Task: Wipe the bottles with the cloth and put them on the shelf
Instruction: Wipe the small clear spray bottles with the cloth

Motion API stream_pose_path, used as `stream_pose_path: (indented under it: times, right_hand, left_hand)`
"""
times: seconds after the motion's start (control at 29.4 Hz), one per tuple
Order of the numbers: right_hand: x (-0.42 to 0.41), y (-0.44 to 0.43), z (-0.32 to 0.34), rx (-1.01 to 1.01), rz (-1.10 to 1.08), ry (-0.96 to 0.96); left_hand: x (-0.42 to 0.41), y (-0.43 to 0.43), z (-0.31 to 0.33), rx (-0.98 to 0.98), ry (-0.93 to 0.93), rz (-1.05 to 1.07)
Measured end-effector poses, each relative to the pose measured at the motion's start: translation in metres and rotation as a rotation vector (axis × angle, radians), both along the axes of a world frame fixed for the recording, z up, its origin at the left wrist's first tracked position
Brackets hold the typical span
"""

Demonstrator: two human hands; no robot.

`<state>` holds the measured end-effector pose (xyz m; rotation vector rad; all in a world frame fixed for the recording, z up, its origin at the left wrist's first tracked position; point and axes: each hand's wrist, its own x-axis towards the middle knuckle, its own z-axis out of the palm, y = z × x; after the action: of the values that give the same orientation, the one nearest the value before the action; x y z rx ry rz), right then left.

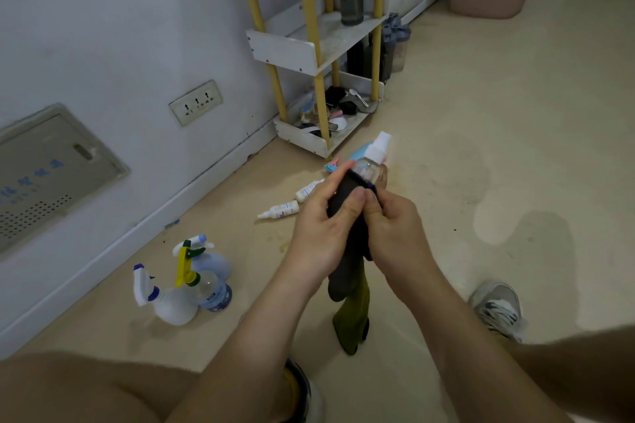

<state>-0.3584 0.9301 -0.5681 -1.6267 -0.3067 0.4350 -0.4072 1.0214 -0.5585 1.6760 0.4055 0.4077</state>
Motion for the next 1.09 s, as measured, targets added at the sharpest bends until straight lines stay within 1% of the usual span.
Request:
stream_pose_path:
  times: [0.07, 0.14, 0.17, 0.2, 0.24, 0.27, 0.31, 0.37, 0.44, 0.51, 0.58, 0.65, 0.75, 0.78, 0.88, 0.95, 1.02, 1.06, 1.09]
  right_hand:
    - [0.003, -0.004, 0.006, -0.038, 0.086, -0.039]
    - [0.008, -0.01, 0.016, -0.044, 0.259, 0.013]
    - [0.01, -0.013, 0.021, -0.06, 0.345, 0.044]
    - [0.01, -0.016, 0.024, -0.093, 0.408, 0.07]
    - [0.011, -0.019, 0.027, -0.126, 0.432, 0.104]
    - [0.011, -0.02, 0.027, -0.139, 0.405, 0.14]
    - [0.013, -0.021, 0.027, -0.125, 0.334, 0.173]
    - [0.021, -0.024, 0.024, -0.088, 0.131, 0.203]
    - [0.033, -0.031, 0.025, -0.022, 0.009, 0.232]
    - [0.041, -0.035, 0.027, 0.04, 0.031, 0.215]
    - [0.043, -0.036, 0.03, 0.083, 0.058, 0.12]
    - [0.043, -0.035, 0.03, 0.125, 0.007, 0.047]
    - [0.041, -0.033, 0.027, 0.132, -0.022, 0.028]
    - [0.039, -0.033, 0.026, 0.132, -0.02, 0.025]
    - [0.034, -0.029, 0.016, 0.098, -0.042, -0.034]
    - [0.028, -0.023, 0.01, 0.021, -0.012, -0.099]
    - [0.019, -0.017, 0.006, -0.037, 0.052, -0.138]
    - [0.014, -0.014, 0.005, -0.042, 0.082, -0.125]
    - [0.008, -0.011, 0.005, -0.03, 0.116, -0.089]
  left_hand:
    - [0.002, -0.004, -0.004, 0.005, -0.025, 0.042]
    - [0.003, -0.005, -0.004, -0.051, -0.034, 0.064]
    - [0.004, -0.005, -0.004, -0.089, -0.015, 0.082]
    - [0.004, -0.005, -0.003, -0.084, 0.025, 0.104]
    - [0.004, -0.004, -0.001, -0.017, 0.082, 0.117]
    - [0.004, -0.002, -0.001, 0.077, 0.128, 0.11]
    - [0.004, 0.0, -0.001, 0.171, 0.152, 0.092]
    - [0.002, 0.003, 0.002, 0.272, 0.162, 0.015]
    - [0.0, 0.003, 0.007, 0.259, 0.164, -0.132]
    - [-0.002, 0.004, 0.011, 0.196, 0.174, -0.255]
    - [-0.005, 0.005, 0.011, 0.137, 0.166, -0.292]
    - [-0.006, 0.005, 0.011, 0.099, 0.148, -0.288]
    - [-0.006, 0.003, 0.009, 0.147, 0.113, -0.254]
    - [-0.005, 0.004, 0.01, 0.212, 0.112, -0.234]
    - [0.0, 0.014, 0.011, 0.502, 0.156, -0.203]
    - [0.002, 0.013, 0.013, 0.595, 0.208, -0.22]
    - [0.005, 0.003, 0.009, 0.613, 0.261, -0.15]
    - [0.008, -0.003, 0.007, 0.556, 0.286, -0.067]
    - [0.011, -0.008, 0.004, 0.424, 0.286, 0.021]
